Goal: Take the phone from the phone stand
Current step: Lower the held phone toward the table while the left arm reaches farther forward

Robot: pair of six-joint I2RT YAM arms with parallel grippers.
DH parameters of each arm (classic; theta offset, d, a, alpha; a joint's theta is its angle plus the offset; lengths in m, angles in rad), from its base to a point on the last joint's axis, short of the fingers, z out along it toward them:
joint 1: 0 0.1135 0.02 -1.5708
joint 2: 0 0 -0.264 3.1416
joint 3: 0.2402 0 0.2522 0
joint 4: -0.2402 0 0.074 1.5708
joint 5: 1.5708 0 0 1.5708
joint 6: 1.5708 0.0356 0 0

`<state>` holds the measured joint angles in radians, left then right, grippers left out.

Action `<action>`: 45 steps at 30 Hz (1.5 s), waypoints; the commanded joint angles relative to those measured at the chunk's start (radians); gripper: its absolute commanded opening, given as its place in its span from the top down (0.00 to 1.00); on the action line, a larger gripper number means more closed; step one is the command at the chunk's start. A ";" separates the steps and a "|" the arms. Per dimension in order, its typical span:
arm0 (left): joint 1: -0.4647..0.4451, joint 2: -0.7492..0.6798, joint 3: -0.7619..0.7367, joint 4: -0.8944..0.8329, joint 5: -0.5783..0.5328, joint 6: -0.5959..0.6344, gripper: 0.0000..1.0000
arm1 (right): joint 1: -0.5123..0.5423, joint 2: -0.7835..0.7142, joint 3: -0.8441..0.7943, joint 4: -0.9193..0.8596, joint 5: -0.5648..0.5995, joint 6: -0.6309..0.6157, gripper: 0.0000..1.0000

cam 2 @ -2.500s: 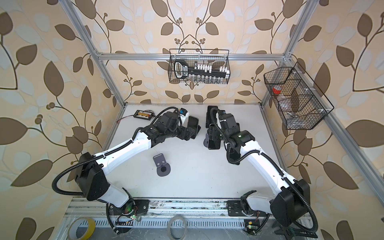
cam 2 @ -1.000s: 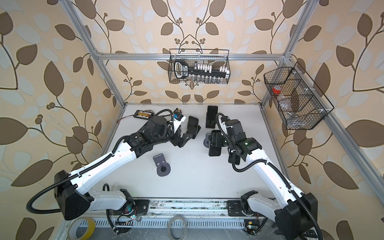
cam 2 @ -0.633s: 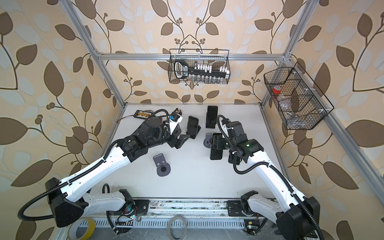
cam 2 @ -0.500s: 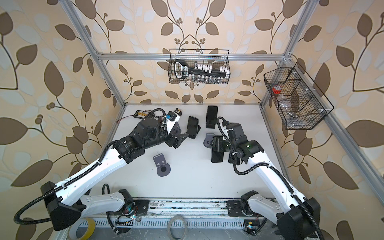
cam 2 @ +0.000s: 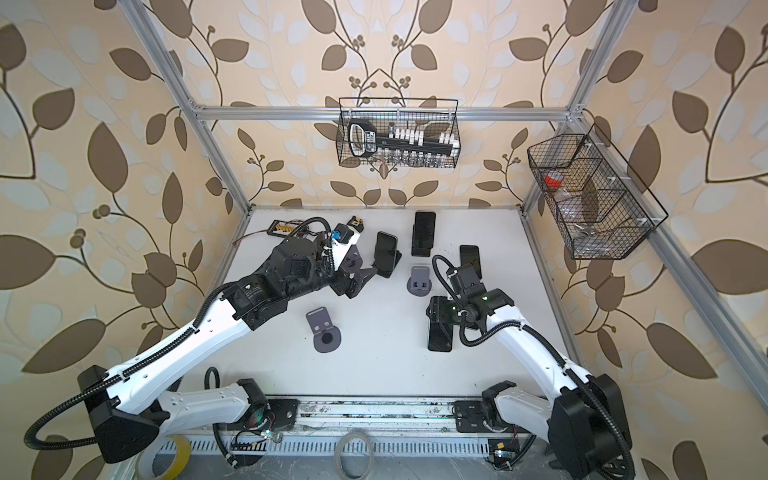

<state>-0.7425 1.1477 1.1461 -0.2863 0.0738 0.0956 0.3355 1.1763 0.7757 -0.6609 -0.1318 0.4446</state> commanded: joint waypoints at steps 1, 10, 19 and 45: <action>-0.015 -0.032 -0.001 0.002 -0.002 0.029 0.06 | -0.015 0.032 -0.013 0.021 0.000 -0.001 0.50; -0.031 -0.029 -0.002 -0.004 -0.006 0.045 0.06 | -0.017 0.122 -0.016 0.035 0.016 -0.002 0.50; -0.050 -0.024 -0.003 -0.006 -0.018 0.056 0.06 | -0.018 0.191 -0.021 0.050 0.049 -0.001 0.50; -0.073 -0.020 -0.008 -0.010 -0.043 0.084 0.05 | -0.015 0.304 -0.007 0.087 0.064 0.012 0.48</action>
<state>-0.8021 1.1461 1.1408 -0.3115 0.0429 0.1570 0.3202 1.4731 0.7624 -0.6048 -0.0490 0.4450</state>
